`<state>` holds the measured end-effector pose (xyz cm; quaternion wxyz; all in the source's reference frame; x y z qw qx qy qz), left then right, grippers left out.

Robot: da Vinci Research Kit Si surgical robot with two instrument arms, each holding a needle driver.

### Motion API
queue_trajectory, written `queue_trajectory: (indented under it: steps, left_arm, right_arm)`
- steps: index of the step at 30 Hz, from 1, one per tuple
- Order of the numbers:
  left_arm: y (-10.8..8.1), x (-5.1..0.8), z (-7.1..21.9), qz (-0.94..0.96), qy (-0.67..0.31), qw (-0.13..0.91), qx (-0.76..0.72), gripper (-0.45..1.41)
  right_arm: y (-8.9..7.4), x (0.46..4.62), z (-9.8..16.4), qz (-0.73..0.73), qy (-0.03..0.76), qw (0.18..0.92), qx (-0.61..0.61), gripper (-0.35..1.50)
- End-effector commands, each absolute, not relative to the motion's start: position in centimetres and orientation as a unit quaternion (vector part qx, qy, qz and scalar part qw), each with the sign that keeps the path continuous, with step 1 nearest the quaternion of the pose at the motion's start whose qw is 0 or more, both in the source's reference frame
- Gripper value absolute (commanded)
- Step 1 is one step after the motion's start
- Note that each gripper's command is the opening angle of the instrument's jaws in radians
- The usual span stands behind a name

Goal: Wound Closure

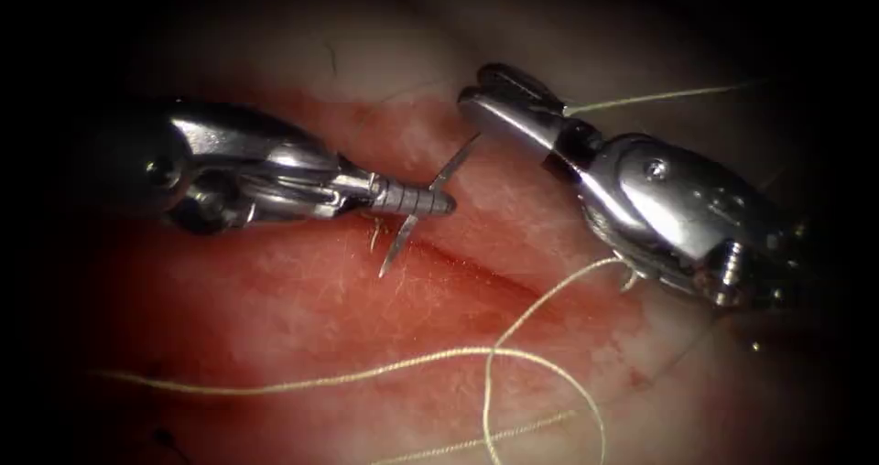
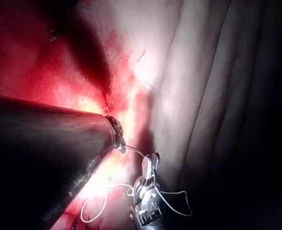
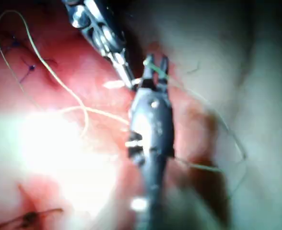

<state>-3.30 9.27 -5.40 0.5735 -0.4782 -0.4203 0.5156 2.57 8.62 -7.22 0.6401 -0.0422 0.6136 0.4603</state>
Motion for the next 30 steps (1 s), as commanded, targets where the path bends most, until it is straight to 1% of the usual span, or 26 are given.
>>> queue_trajectory:
  steps: [1,2,3,4,5,6,7,8,10,15,19,20,22,30]
  left_arm:
    - [9.24,-3.36,-5.35,0.517,-0.424,0.570,-0.478,-0.35]
    - [9.24,-3.37,-5.36,0.517,-0.426,0.568,-0.478,-0.29]
    - [9.24,-3.38,-5.36,0.518,-0.429,0.565,-0.477,-0.08]
    - [9.24,-3.38,-5.37,0.532,-0.418,0.552,-0.487,0.07]
    - [9.25,-3.40,-5.37,0.571,-0.381,0.511,-0.517,0.40]
    - [9.27,-3.42,-5.36,0.585,-0.367,0.493,-0.529,0.59]
    - [9.28,-3.44,-5.35,0.599,-0.350,0.476,-0.540,0.67]
    - [9.29,-3.44,-5.35,0.609,-0.339,0.463,-0.548,0.68]
    - [9.28,-3.44,-5.34,0.630,-0.315,0.430,-0.565,0.76]
    - [9.17,-3.40,-5.37,0.661,-0.295,0.376,-0.578,0.77]
    - [9.03,-3.43,-5.28,0.750,-0.223,0.324,-0.532,0.62]
    - [8.96,-3.45,-5.24,0.776,-0.210,0.309,-0.509,0.55]
    - [8.88,-3.47,-5.20,0.794,-0.202,0.290,-0.494,0.47]
    - [8.48,-3.68,-4.85,0.859,-0.187,0.263,-0.397,0.35]
  right_arm:
    - [8.61,2.63,-7.16,0.458,0.616,0.640,-0.039,-0.35]
    - [8.61,2.61,-7.16,0.457,0.616,0.641,-0.038,-0.35]
    - [8.61,2.60,-7.16,0.457,0.615,0.642,-0.036,-0.35]
    - [8.60,2.59,-7.16,0.457,0.614,0.642,-0.035,-0.35]
    - [8.60,2.55,-7.16,0.456,0.610,0.647,-0.031,-0.35]
    - [8.59,2.49,-7.15,0.453,0.606,0.653,-0.024,-0.35]
    - [8.58,2.46,-7.14,0.452,0.604,0.656,-0.021,-0.35]
    - [8.57,2.43,-7.14,0.451,0.603,0.658,-0.019,-0.35]
    - [8.56,2.30,-7.10,0.443,0.598,0.668,-0.015,-0.35]
    - [8.56,2.14,-6.98,0.411,0.583,0.701,-0.022,-0.35]
    - [8.56,2.11,-6.89,0.377,0.563,0.734,-0.040,-0.35]
    - [8.57,2.11,-6.86,0.365,0.558,0.744,-0.050,-0.35]
    - [8.58,2.11,-6.84,0.360,0.556,0.747,-0.053,-0.35]
    - [8.57,2.23,-6.83,0.329,0.547,0.765,-0.084,-0.35]
